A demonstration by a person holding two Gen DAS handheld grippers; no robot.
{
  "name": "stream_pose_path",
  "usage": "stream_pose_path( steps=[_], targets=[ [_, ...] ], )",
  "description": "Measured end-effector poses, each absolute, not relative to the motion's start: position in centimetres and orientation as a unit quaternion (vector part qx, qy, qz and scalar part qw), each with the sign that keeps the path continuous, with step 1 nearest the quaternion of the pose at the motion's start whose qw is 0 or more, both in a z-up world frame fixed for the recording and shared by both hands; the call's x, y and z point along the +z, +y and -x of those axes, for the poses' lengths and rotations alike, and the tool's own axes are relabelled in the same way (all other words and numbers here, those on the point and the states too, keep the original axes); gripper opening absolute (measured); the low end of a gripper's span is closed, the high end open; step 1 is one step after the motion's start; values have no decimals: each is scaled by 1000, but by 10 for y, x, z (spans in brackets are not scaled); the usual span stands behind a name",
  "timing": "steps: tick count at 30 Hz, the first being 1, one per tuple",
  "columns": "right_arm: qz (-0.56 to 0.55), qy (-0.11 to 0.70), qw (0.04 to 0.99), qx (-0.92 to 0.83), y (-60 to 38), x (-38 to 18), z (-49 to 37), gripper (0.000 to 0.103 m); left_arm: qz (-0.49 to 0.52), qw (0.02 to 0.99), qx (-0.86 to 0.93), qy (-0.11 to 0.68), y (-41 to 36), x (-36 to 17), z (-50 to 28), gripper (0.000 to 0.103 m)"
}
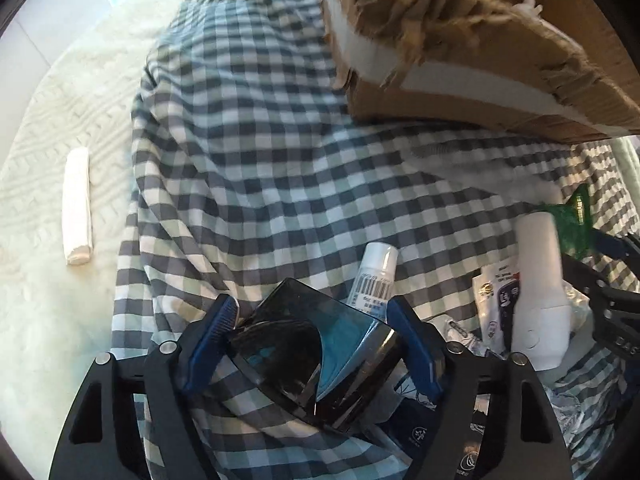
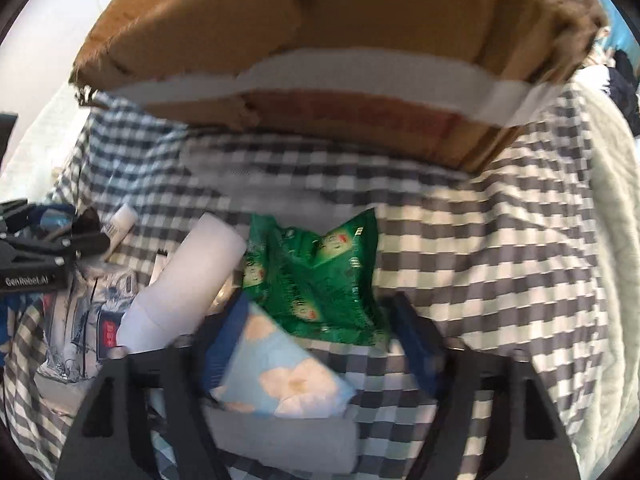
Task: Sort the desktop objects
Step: 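Grasp the black-and-teal case with the left tool while the right tool grasps the green snack packet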
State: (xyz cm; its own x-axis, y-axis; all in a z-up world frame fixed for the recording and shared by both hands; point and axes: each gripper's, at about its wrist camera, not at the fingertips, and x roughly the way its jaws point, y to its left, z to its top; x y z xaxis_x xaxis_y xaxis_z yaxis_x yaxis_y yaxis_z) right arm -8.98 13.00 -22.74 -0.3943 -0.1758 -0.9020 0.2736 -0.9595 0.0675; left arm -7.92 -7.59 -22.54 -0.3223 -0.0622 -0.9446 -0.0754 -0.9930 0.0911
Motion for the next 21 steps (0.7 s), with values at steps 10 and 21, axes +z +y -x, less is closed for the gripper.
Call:
stream_pose_path(
  steps=[10, 21],
  targets=[
    [-508, 66, 152, -845, 124, -209, 73, 14, 524, 11, 849, 69, -74, -186, 69, 79],
    [-422, 96, 183, -883, 111, -151, 42, 5, 446, 30, 893, 41, -72, -131, 60, 79]
  ],
)
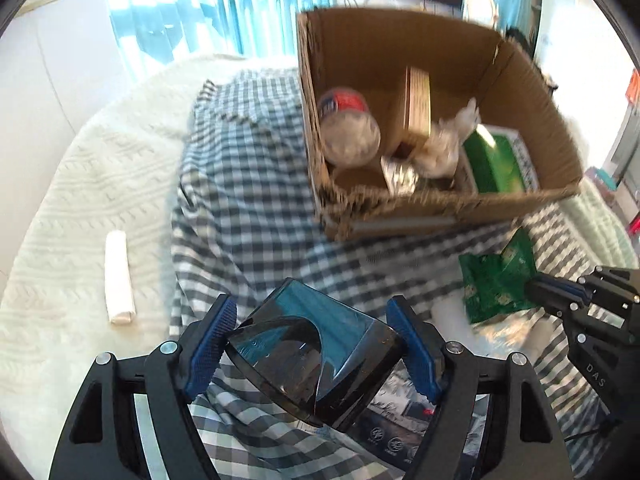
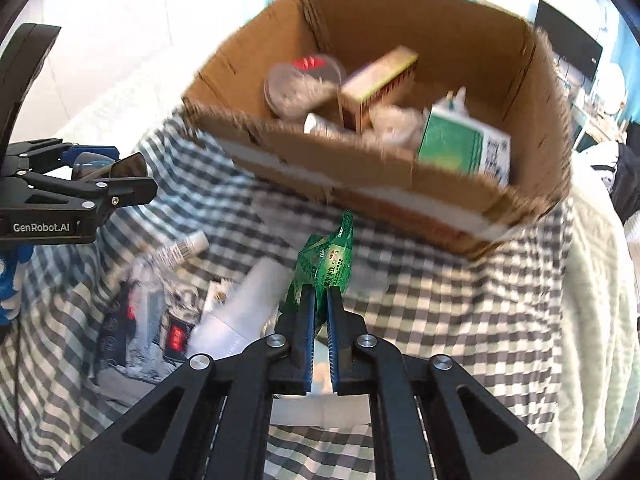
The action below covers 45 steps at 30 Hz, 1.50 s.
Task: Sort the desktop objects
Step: 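Grasp the black-and-teal case with the left tool while the right tool grasps the green snack packet, then carry the black case and green packet up over the cardboard box with both tools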
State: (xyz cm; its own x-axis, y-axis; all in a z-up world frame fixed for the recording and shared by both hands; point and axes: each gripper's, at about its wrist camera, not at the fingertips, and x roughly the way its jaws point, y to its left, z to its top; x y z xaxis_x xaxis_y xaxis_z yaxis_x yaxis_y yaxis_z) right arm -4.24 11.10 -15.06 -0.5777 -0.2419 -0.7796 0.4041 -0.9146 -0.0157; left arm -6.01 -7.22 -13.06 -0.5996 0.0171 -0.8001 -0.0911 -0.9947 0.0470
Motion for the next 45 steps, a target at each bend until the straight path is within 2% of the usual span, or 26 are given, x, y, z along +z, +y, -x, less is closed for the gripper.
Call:
stream_pose_path(
  steps=[19, 24, 33, 39, 45],
  targets=[
    [-253, 39, 157, -954, 125, -67, 23, 3, 273, 71, 959, 24, -54, -49, 30, 79],
    [-214, 42, 148, -965, 129, -37, 18, 3, 247, 90, 965, -10, -52, -27, 23, 79],
    [-142, 17, 141, -980, 132, 7, 13, 3, 161, 83, 983, -23, -35, 18, 13, 79],
    [-99, 0, 132, -986, 137, 33, 10, 3, 116, 88, 989, -23, -27, 37, 18, 79],
    [-76, -4, 118, -990, 142, 45, 19, 3, 99, 85, 991, -23, -26, 30, 40, 79]
  ],
)
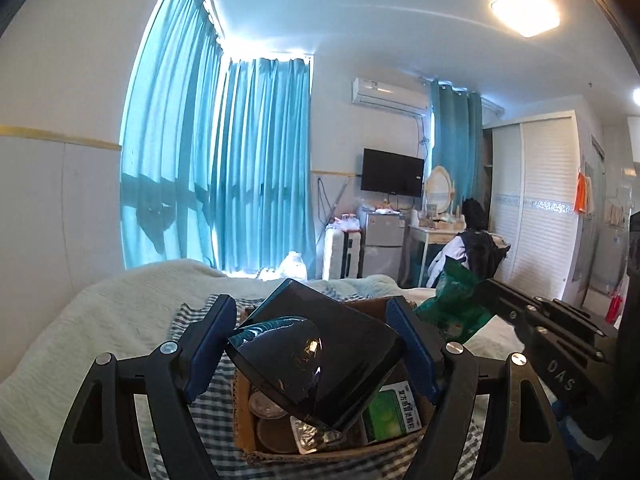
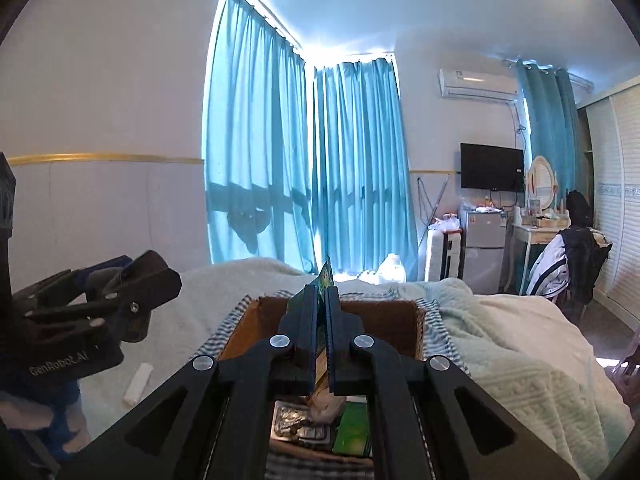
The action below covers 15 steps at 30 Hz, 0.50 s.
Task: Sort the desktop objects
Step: 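Carry the black case and green packet up over the cardboard box with both tools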
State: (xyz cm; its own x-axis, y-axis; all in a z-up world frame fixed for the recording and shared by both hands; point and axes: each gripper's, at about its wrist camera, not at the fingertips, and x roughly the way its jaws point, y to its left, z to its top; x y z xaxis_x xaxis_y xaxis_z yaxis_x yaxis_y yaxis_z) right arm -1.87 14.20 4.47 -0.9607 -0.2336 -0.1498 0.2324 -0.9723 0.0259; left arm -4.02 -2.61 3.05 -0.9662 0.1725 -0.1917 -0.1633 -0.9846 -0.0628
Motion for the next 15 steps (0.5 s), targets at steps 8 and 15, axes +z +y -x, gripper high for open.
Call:
stream_pose_path(
  steps=[8, 15],
  targets=[
    [-98, -19, 97, -990, 154, 24, 49, 3, 96, 83, 992, -16, -27, -8, 77, 79],
    [-148, -25, 87, -985, 158, -17, 87, 3, 134, 73, 988, -23, -31, -51, 113, 79]
  ],
)
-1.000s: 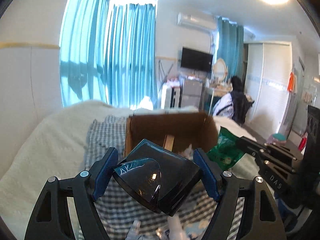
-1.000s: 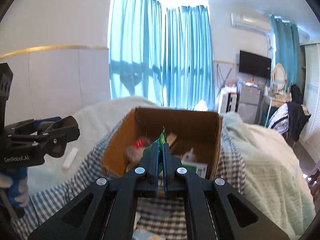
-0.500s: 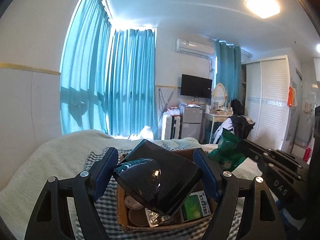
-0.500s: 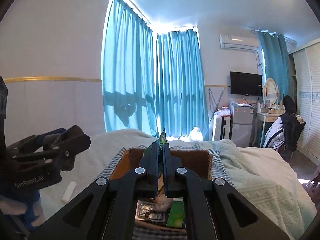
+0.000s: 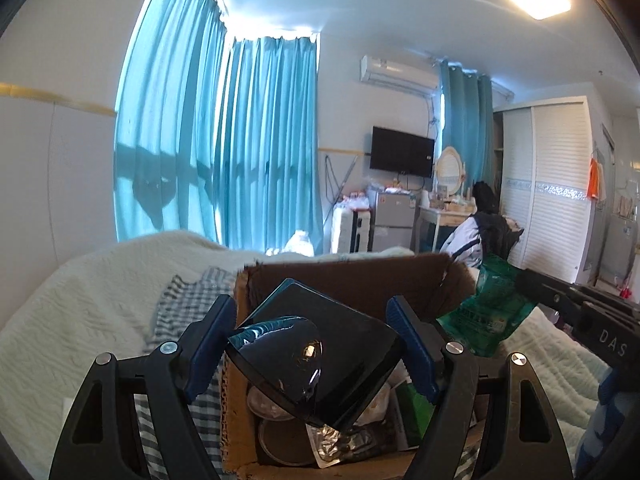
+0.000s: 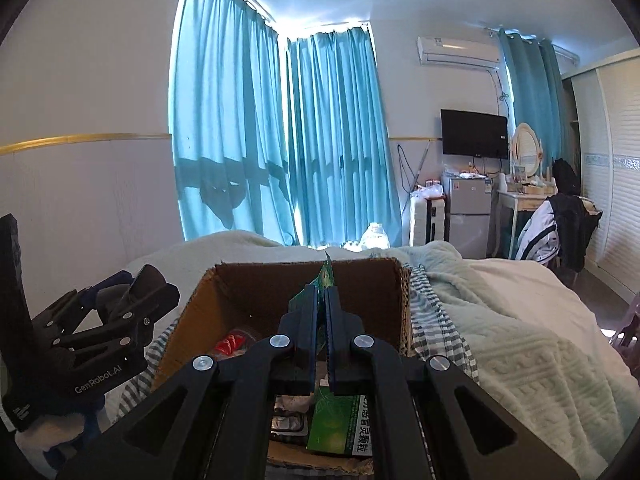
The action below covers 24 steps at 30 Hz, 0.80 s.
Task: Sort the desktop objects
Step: 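Lower both tools into the box and open them to release the items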
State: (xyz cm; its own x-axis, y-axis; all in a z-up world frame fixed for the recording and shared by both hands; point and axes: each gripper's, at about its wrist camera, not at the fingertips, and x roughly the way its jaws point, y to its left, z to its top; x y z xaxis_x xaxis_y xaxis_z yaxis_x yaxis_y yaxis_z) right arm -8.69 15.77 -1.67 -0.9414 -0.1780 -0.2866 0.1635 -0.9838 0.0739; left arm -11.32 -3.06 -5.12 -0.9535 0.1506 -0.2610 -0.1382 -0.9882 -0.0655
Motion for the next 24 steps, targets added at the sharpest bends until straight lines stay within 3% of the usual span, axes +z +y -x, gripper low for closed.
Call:
stream_pose_path(
  steps=[14, 16, 18, 20, 22, 24],
  targets=[
    [-240, 3, 74, -968, 144, -79, 128, 4, 230, 63, 971, 5, -16, -99, 145, 80],
    [-239, 5, 75, -968, 141, -79, 125, 4, 221, 61, 973, -2, -17, -97, 141, 87],
    [-232, 9, 70, -970, 139, -77, 124, 9, 207, 56, 977, -8, -20, -92, 137, 96],
    [-220, 6, 71, -973, 141, -73, 119, 35, 196, 57, 979, -5, -20, -87, 132, 96],
    [-209, 1, 69, -975, 142, -67, 114, 41, 192, 56, 980, -2, -19, -83, 129, 99],
    [-200, 2, 66, -977, 142, -62, 108, 42, 181, 57, 982, -4, -20, -76, 124, 102]
  ],
)
